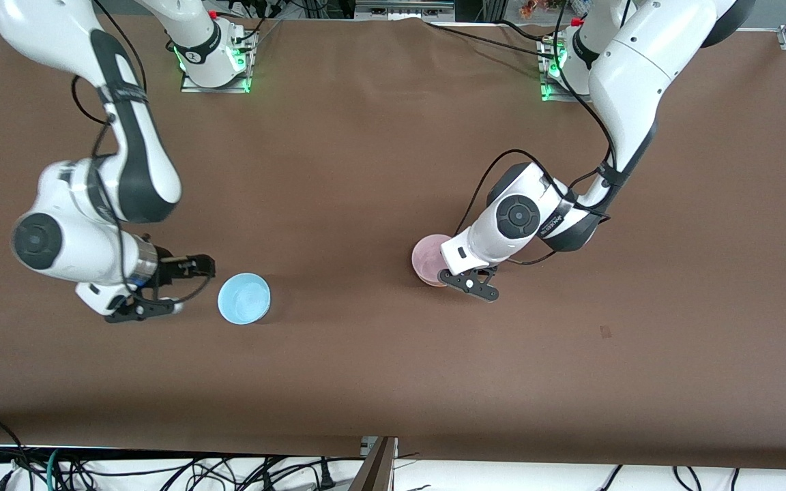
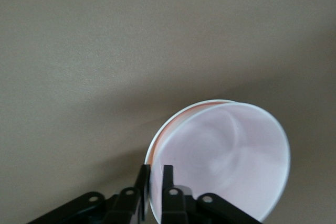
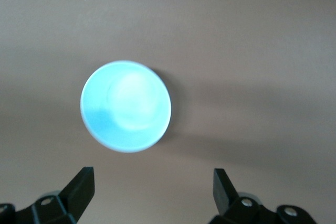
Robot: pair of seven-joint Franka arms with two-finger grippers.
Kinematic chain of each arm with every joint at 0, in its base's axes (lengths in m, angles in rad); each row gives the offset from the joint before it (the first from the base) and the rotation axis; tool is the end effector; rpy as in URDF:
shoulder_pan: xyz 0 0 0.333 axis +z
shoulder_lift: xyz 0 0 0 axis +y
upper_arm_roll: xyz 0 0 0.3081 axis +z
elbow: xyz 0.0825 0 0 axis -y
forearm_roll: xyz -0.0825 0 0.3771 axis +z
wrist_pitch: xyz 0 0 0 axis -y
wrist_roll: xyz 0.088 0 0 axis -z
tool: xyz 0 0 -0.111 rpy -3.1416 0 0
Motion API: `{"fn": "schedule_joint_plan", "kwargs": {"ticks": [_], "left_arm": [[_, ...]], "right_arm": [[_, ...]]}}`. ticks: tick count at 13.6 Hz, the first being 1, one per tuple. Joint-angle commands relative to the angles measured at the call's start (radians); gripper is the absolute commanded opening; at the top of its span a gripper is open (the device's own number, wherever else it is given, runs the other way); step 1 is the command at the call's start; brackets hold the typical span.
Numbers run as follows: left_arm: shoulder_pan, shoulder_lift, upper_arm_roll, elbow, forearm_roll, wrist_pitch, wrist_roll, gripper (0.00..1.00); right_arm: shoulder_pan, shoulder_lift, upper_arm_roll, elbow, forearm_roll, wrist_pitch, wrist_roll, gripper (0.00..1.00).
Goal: Stack pink and blue bowls on white bowl
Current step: 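Lower the pink bowl into the white bowl while the right gripper reaches the blue bowl, then open the left gripper and withdraw it while the right gripper grasps the blue bowl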
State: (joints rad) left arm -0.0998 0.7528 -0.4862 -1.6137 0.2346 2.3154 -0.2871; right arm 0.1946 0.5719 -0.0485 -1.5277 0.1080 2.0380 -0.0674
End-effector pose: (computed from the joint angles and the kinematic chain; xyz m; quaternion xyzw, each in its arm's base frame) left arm 0.5965 -0.3377 0.2209 0.9830 -0.1665 -0.0114 0.0766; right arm 0.6755 0.1107 0.3127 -0.9954 -0.0842 0.0316 0.0330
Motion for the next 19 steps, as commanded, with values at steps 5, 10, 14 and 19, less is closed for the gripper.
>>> {"fn": "schedule_joint_plan", "kwargs": {"ticks": [5, 10, 14, 19], "left_arm": [[0.012, -0.116, -0.011, 0.021, 0.002, -0.134, 0.005, 1.00], [0.064, -0.314, -0.009, 0.026, 0.003, -0.295, 0.017, 1.00], [0.147, -0.446, -0.009, 0.028, 0.002, -0.387, 0.019, 1.00], [0.272, -0.521, -0.014, 0.128, 0.000, -0.615, 0.019, 1.00]], "right_arm": [[0.003, 0.140, 0.001, 0.014, -0.057, 0.221, 0.023, 1.00], [0.016, 0.163, 0.002, 0.008, -0.044, 0.222, 0.031, 0.63], [0.042, 0.183, 0.002, 0.008, -0.045, 0.225, 0.098, 0.29], [0.040, 0.184, 0.002, 0.009, -0.021, 0.238, 0.205, 0.00]]}}
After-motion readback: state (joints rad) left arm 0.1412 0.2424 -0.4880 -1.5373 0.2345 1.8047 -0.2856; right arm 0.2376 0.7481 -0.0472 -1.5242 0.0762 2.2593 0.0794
